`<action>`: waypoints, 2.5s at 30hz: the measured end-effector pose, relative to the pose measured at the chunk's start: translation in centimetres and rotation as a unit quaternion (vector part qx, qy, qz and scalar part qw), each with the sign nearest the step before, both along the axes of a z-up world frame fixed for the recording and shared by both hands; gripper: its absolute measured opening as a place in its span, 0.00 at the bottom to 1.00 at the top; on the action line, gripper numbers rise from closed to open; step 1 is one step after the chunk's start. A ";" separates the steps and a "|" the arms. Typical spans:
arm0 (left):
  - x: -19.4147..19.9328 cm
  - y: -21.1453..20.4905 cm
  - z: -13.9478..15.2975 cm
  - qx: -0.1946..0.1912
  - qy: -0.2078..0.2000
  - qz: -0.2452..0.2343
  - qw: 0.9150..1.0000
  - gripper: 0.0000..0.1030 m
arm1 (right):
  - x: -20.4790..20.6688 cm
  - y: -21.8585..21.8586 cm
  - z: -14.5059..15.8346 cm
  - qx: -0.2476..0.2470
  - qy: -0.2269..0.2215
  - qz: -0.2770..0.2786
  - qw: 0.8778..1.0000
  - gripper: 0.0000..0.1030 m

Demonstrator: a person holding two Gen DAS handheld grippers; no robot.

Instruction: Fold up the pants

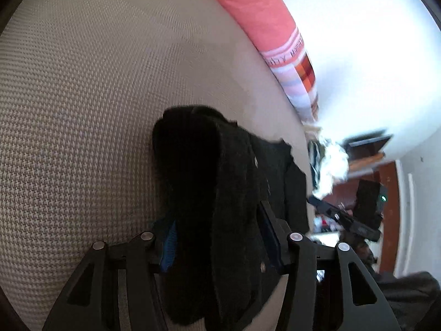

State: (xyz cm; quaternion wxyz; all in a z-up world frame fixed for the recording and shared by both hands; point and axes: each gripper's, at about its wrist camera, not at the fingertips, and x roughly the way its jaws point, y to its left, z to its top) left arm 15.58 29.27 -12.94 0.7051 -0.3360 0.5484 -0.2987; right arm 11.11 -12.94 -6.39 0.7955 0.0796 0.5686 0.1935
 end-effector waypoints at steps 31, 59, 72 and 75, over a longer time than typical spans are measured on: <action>-4.7 -12.3 13.2 0.215 -0.033 0.129 0.967 0.13 | -3.7 -13.7 2.6 0.016 -0.090 -0.119 0.989 0.51; -1.6 -39.2 8.5 0.246 -0.045 -0.014 0.968 0.17 | -7.5 -23.1 0.5 0.053 -0.062 -0.212 0.974 0.53; -3.6 -41.6 9.0 0.220 -0.112 -0.091 0.965 0.64 | -7.3 -23.8 -0.3 0.071 -0.047 -0.220 0.972 0.53; -4.6 -39.9 10.8 0.230 -0.153 -0.080 0.958 0.64 | -7.1 -24.0 -0.3 0.091 -0.043 -0.212 0.972 0.55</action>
